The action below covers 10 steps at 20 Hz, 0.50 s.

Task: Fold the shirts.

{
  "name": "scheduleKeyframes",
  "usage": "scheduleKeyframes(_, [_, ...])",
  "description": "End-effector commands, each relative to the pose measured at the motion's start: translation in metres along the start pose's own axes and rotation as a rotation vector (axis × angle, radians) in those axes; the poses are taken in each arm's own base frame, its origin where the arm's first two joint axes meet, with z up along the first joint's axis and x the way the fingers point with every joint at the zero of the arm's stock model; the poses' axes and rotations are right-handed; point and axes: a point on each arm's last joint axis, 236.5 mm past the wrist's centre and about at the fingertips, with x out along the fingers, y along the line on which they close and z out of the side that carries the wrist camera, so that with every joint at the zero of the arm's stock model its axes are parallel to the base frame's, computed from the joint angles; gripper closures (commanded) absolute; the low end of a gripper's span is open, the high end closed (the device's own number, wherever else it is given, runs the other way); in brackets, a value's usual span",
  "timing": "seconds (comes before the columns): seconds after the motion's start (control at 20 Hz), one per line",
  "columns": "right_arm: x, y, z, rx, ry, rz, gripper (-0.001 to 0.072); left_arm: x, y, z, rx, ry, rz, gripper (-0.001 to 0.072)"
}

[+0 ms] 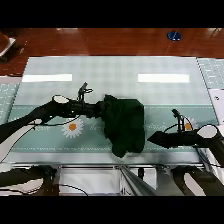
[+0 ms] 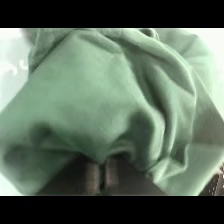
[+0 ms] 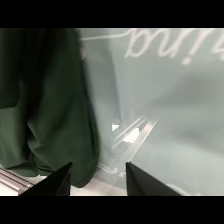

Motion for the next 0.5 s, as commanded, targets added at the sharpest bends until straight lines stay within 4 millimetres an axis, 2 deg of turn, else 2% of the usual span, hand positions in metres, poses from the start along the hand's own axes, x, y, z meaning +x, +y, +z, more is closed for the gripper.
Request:
scheduleKeyframes(0.0, [0.008, 0.007, -0.009, -0.008, 0.024, -0.005, 0.0318, 0.006, -0.006, 0.006, 0.042, 0.018, -0.015, 0.0689])
scheduleKeyframes(0.1, [0.012, 0.011, -0.014, -0.03, 0.041, -0.009, 0.0318, 0.004, -0.008, 0.012, 0.05, 0.007, -0.017, 0.069])
scheduleKeyframes(0.3, [0.025, 0.021, -0.009, -0.038, -0.001, -0.022, 0.0318, 0.004, -0.008, 0.013, 0.052, 0.005, -0.016, 0.0689])
scheduleKeyframes(0.45, [0.045, 0.037, -0.006, 0.009, 0.019, 0.026, 0.034, 0.003, -0.009, 0.013, 0.078, 0.003, -0.018, 0.0689])
